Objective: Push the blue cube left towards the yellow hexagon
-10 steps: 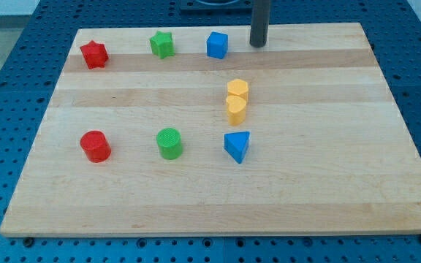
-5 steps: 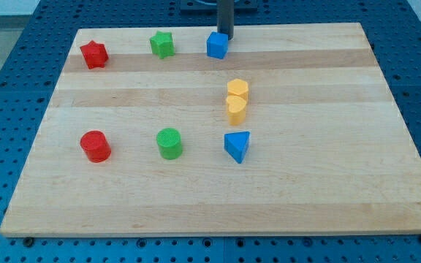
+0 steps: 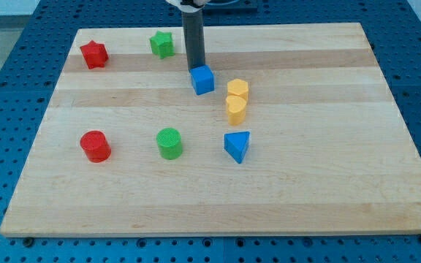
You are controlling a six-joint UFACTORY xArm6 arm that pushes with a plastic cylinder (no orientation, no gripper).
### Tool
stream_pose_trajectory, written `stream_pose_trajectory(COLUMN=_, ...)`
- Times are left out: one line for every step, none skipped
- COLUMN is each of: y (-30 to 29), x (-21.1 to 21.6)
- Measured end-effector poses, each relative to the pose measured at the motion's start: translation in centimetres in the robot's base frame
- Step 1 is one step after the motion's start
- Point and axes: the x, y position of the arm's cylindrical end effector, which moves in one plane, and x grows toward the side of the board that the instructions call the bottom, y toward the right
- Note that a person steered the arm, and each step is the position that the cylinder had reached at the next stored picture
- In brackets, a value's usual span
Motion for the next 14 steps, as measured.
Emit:
stream_pose_trajectory(y=0.4, x=0.0)
stream_pose_trajectory(y=0.4, x=0.0)
stream_pose_trajectory(y=0.4, x=1.7)
stream_pose_trajectory(y=0.0, x=0.3)
stream_pose_trajectory(y=-0.8, x=-0.8)
stream_pose_trajectory(y=-2.4, x=-0.6)
stream_pose_trajectory(y=-4.5, x=0.1)
stream_pose_trajectory(y=-4.6, x=0.7)
stream_pose_trajectory(y=-3.7, x=0.7)
stream_pose_trajectory(y=-2.8, x=0.7)
stream_pose_trajectory(y=-2.8, x=1.4)
stream_pose_trajectory(y=-2.7, x=1.8)
stream_pose_trajectory(y=-2.6, x=1.8)
stream_pose_trajectory(y=-1.8, x=1.8)
